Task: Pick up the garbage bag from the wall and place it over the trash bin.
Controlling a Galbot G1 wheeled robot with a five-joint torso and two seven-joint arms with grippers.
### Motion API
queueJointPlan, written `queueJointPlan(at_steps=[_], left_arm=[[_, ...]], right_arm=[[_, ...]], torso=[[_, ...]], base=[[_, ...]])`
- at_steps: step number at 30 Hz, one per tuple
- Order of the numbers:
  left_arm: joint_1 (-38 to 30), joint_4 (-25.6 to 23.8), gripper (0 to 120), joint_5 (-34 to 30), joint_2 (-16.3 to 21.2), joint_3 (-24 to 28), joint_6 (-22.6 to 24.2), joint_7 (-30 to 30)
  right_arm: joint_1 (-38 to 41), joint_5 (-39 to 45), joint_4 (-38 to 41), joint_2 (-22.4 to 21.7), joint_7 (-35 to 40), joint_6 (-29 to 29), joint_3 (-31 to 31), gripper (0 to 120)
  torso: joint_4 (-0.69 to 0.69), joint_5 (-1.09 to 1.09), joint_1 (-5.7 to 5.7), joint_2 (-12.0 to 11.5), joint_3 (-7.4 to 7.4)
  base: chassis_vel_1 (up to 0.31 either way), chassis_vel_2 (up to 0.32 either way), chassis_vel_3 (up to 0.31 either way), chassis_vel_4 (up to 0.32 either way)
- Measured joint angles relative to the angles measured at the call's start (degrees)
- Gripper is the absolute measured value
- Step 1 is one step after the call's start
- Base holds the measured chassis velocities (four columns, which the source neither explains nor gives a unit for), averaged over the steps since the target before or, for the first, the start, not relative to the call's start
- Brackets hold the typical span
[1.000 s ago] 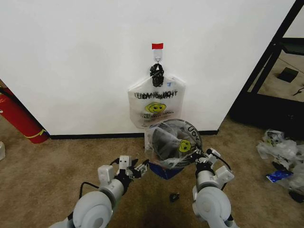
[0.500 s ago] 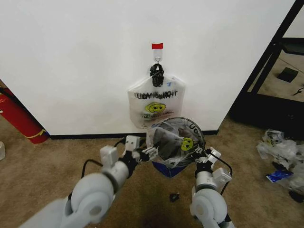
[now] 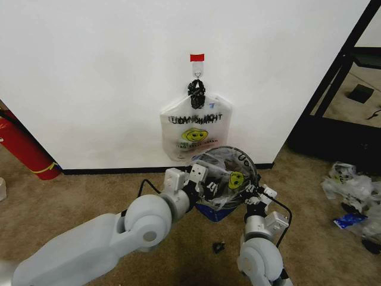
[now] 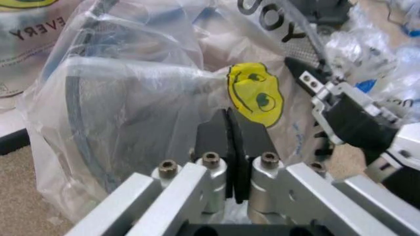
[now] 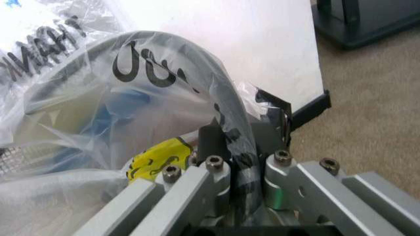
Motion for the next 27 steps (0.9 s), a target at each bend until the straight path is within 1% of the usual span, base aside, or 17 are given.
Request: queueJointPlan(at_steps=[2, 4, 6, 8, 9, 10, 11, 14, 16, 17, 18, 20, 21, 22, 24, 27], left_arm=[[-1.7, 0.8, 0, -0.7, -0.5, 1.0, 0.6, -0.7], [-4.5, 1.8, 0, -3.7, -1.9, 2.4, 1.6, -2.8], [-6.1, 2.9, 0, -6.4, -3.3, 3.1, 2.2, -4.6], [-6.5, 3.3, 0, -7.2, -3.8, 3.3, 2.3, -5.1], [-7.3, 4.5, 0, -8.6, -5.3, 3.6, 2.6, -6.1], [-7.4, 4.8, 0, -8.8, -5.6, 3.7, 2.6, -6.3], [-8.0, 6.0, 0, -9.5, -7.1, 4.0, 2.7, -6.9], [-9.3, 9.0, 0, -9.8, -10.3, 5.0, 2.7, -7.9], [-9.5, 9.4, 0, -9.8, -10.7, 5.2, 2.7, -8.0], [-10.0, 11.0, 0, -9.8, -12.2, 5.9, 2.7, -8.2], [-10.1, 11.5, 0, -9.8, -12.6, 6.1, 2.7, -8.2], [-10.4, 14.2, 0, -9.7, -15.0, 6.9, 2.7, -8.7], [-10.4, 15.3, 0, -9.5, -15.6, 7.2, 2.7, -8.8], [-10.4, 15.3, 0, -9.5, -15.6, 7.2, 2.7, -8.8], [-10.7, 18.8, 0, -8.3, -17.5, 7.9, 2.7, -8.8], [-11.3, 22.7, 0, -6.7, -18.8, 9.0, 2.7, -8.9]], right_arm=[[-0.1, -0.8, -0.2, 0.0, -0.1, 0.3, 0.0, 1], [-0.2, -2.4, -0.5, 0.1, -0.5, 0.9, -0.2, 1], [-0.2, -3.1, -0.8, 0.2, -0.7, 1.2, -0.4, 1], [-0.2, -3.3, -0.8, 0.3, -0.7, 1.3, -0.4, 1], [-0.2, -3.8, -1.0, 0.5, -0.8, 1.5, -0.5, 1], [-0.2, -3.9, -1.1, 0.5, -0.8, 1.5, -0.6, 1], [-0.1, -4.3, -1.2, 0.7, -0.9, 1.6, -0.6, 1], [-0.2, -5.1, -1.4, 1.0, -1.1, 1.9, -0.9, 1], [-0.2, -5.1, -1.4, 1.0, -1.1, 1.9, -0.9, 1], [-0.2, -5.5, -1.5, 1.0, -1.3, 2.1, -1.0, 1], [-0.2, -5.5, -1.5, 1.0, -1.3, 2.1, -1.0, 1], [-0.3, -5.6, -1.5, 1.0, -1.4, 2.3, -1.0, 1], [-0.3, -5.6, -1.5, 1.0, -1.4, 2.4, -1.0, 1], [-0.3, -5.6, -1.5, 1.0, -1.4, 2.4, -1.0, 1], [-0.3, -5.6, -1.5, 0.9, -1.6, 2.5, -1.0, 1], [-0.3, -5.6, -1.4, 0.7, -1.7, 2.6, -1.0, 1]], torso=[[0.0, 0.0, 0.0, 0.0, 0.0], [0.0, 0.0, 0.0, 0.0, 0.0], [-0.01, 0.01, 0.0, 0.0, 0.0], [-0.01, 0.01, 0.0, 0.0, 0.0], [-0.01, 0.0, 0.0, 0.0, 0.0], [-0.01, 0.0, 0.0, 0.0, 0.0], [-0.01, 0.0, 0.0, 0.0, 0.0], [-0.01, 0.01, 0.0, 0.0, 0.0], [-0.01, 0.0, 0.0, 0.0, 0.0], [-0.01, 0.01, 0.0, 0.0, 0.0], [-0.01, 0.01, 0.0, 0.0, 0.0], [-0.01, 0.0, 0.0, 0.0, 0.0], [-0.01, 0.0, 0.0, 0.0, 0.0], [-0.01, 0.0, 0.0, 0.0, 0.0], [-0.02, 0.0, 0.0, 0.0, 0.0], [-0.02, 0.0, 0.0, 0.0, 0.0]], base=[[0.0, 0.0, 0.0, 0.0], [0.0, 0.0, 0.0, 0.0], [0.0, 0.0, 0.0, 0.0], [0.0, 0.0, 0.0, 0.0], [0.0, 0.0, 0.0, 0.0], [0.0, 0.0, 0.0, 0.0], [0.0, 0.0, 0.0, 0.0], [0.0, 0.0, 0.0, 0.0], [0.0, 0.0, 0.0, 0.0], [0.0, 0.0, 0.0, 0.0], [0.0, 0.0, 0.0, 0.0], [0.0, 0.0, 0.0, 0.0], [0.0, 0.0, 0.0, 0.0], [0.0, 0.0, 0.0, 0.0], [0.0, 0.0, 0.0, 0.0], [0.0, 0.0, 0.0, 0.0]])
